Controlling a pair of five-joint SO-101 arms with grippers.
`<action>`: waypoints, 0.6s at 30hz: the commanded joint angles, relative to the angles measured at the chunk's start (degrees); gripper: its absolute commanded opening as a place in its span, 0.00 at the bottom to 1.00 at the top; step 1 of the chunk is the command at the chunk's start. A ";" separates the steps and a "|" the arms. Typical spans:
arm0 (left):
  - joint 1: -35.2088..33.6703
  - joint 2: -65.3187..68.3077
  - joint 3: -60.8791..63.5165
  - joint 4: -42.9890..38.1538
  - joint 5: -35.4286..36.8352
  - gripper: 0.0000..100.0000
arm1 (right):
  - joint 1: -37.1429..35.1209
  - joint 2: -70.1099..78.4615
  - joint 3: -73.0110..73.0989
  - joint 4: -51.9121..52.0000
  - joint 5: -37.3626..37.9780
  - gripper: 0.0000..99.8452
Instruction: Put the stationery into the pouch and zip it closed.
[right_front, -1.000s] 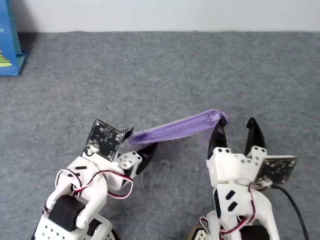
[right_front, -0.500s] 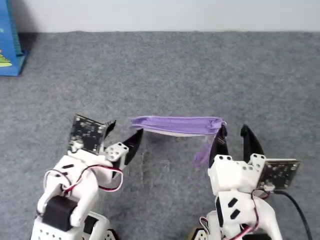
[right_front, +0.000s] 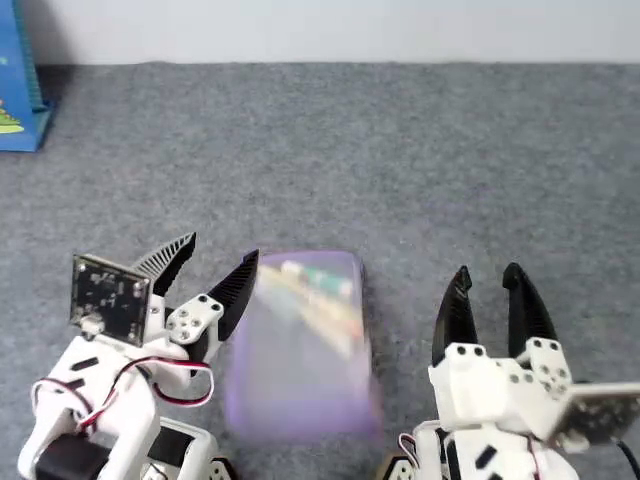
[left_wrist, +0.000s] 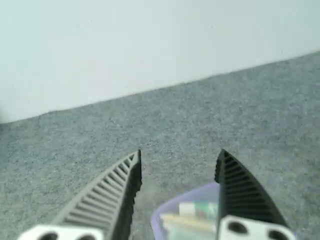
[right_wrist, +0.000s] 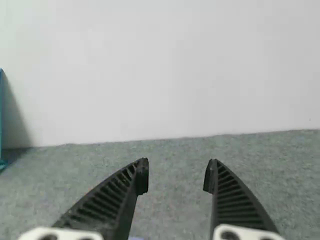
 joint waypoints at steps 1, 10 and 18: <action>-0.53 -0.35 -4.62 0.70 0.70 0.24 | -0.31 0.48 -3.16 0.22 -0.62 0.19; -0.53 -0.35 -5.23 5.36 0.26 0.23 | -0.31 0.57 -2.20 5.58 -3.69 0.14; -0.53 -0.35 -4.88 8.70 -7.74 0.03 | -0.31 0.48 2.29 10.51 -3.69 0.03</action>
